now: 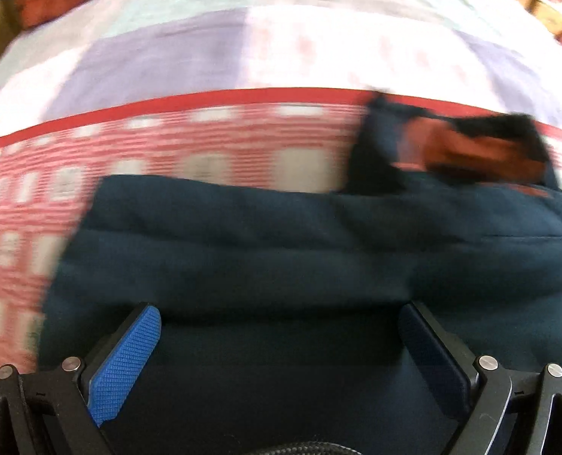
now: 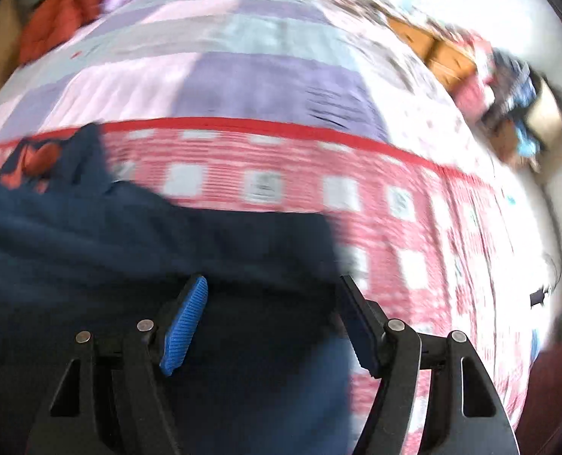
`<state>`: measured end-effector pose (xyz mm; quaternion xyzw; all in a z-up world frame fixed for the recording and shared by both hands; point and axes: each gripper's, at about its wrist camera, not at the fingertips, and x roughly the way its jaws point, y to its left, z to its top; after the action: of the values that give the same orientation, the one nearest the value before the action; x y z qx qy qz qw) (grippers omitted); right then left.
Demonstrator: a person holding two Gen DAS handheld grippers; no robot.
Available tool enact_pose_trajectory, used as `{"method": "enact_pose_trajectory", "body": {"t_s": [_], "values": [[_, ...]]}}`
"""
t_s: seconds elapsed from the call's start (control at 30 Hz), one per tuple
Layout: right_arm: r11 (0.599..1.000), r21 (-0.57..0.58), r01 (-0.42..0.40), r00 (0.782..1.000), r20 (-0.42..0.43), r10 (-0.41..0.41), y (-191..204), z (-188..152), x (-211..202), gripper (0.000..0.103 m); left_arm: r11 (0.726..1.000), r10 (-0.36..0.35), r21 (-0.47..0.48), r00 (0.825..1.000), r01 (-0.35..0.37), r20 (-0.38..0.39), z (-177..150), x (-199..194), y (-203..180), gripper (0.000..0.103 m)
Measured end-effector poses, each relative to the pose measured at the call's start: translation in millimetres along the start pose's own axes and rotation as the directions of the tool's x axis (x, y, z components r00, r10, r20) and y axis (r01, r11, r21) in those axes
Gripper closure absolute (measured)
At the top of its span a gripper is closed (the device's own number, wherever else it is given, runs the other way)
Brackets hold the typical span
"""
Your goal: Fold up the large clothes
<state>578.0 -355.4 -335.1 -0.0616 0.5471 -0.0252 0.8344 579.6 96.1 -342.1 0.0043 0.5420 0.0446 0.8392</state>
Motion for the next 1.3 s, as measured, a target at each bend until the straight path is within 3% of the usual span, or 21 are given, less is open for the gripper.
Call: {"method": "enact_pose_trajectory", "body": {"t_s": [0.07, 0.13, 0.2, 0.23, 0.33, 0.4, 0.47, 0.53, 0.57, 0.6, 0.7, 0.77, 0.8, 0.87, 0.93, 1.07, 1.2, 1.3], "values": [[0.995, 0.064, 0.07, 0.997, 0.019, -0.072, -25, -6, -15, 0.031, 0.999, 0.019, -0.05, 1.0, -0.019, 0.003, -5, -10, 22, 0.001], [0.995, 0.047, 0.083, 0.989, 0.117, -0.088, -19, -19, -45, 0.032, 0.997, -0.042, -0.063, 0.996, 0.047, 0.084, -22, -42, 27, 0.001], [0.999, -0.009, -0.038, 0.977, 0.21, 0.039, 9, -41, -78, 0.032, 0.99, -0.126, -0.041, 0.981, 0.133, 0.148, -52, -75, 10, 0.001], [0.99, -0.083, -0.114, 0.963, 0.238, 0.131, 41, -63, -96, 0.032, 0.985, -0.161, -0.029, 0.975, 0.168, 0.155, -69, -86, -2, 0.001], [0.932, -0.274, -0.236, 0.931, 0.212, 0.298, 122, -117, -120, 0.032, 0.976, -0.213, 0.062, 0.971, 0.207, 0.109, -130, -97, -49, 0.0], [0.878, -0.412, -0.242, 0.925, 0.174, 0.336, 163, -151, -126, 0.032, 0.981, -0.163, 0.123, 0.981, 0.15, 0.102, -160, -93, -63, 0.0], [0.854, -0.493, -0.167, 0.939, 0.183, 0.29, 171, -177, -122, 0.032, 0.984, -0.148, 0.117, 0.982, 0.134, 0.119, -175, -91, -49, 0.0], [0.909, -0.376, -0.179, 0.954, 0.161, 0.255, 122, -180, -109, 0.032, 0.99, -0.123, 0.084, 0.987, 0.114, 0.1, -178, -91, -22, 0.0], [0.938, -0.305, -0.163, 0.963, 0.159, 0.219, 93, -178, -105, 0.032, 0.997, -0.042, 0.072, 0.996, 0.036, 0.077, -178, -91, -10, 0.0], [0.975, -0.2, -0.097, 0.982, 0.142, 0.127, 48, -178, -100, 0.031, 0.999, 0.004, 0.049, 0.999, -0.007, 0.049, -176, -93, 1, 0.0], [0.999, 0.023, 0.045, 0.999, 0.005, -0.045, -40, -183, -103, 0.031, 0.996, 0.07, -0.047, 0.997, -0.071, -0.023, -180, -122, 35, 0.0], [0.993, 0.08, 0.092, 0.996, -0.003, -0.092, -68, -190, -134, 0.032, 0.994, 0.083, -0.076, 0.997, -0.083, -0.005, -189, -171, 40, 0.0], [0.995, 0.071, 0.071, 0.997, 0.026, -0.073, -71, -196, -162, 0.032, 0.993, 0.088, -0.077, 0.996, -0.088, 0.003, -194, -191, 37, 0.0], [0.999, 0.05, -0.008, 0.997, 0.072, 0.004, -62, -207, -210, 0.031, 0.992, 0.115, -0.059, 0.993, -0.114, 0.012, -206, -240, 21, 0.0], [0.996, 0.025, -0.089, 0.992, 0.096, 0.086, -41, -224, -260, 0.031, 0.995, 0.081, -0.063, 0.996, -0.079, 0.028, -217, -294, 4, 0.0], [0.993, 0.024, -0.114, 0.991, 0.072, 0.112, 8, -258, -340, 0.028, 0.993, 0.013, -0.117, 0.999, -0.007, 0.046, -246, -370, -18, 0.0], [0.986, 0.042, -0.161, 0.986, 0.047, 0.159, 64, -305, -410, 0.025, 0.987, -0.108, -0.111, 0.993, 0.113, 0.049, -268, -405, -34, 0.0], [0.977, 0.064, -0.203, 0.979, 0.017, 0.203, 109, -335, -452, 0.025, 0.994, -0.074, -0.088, 0.997, 0.072, -0.013, -285, -425, -46, 0.0]]}}
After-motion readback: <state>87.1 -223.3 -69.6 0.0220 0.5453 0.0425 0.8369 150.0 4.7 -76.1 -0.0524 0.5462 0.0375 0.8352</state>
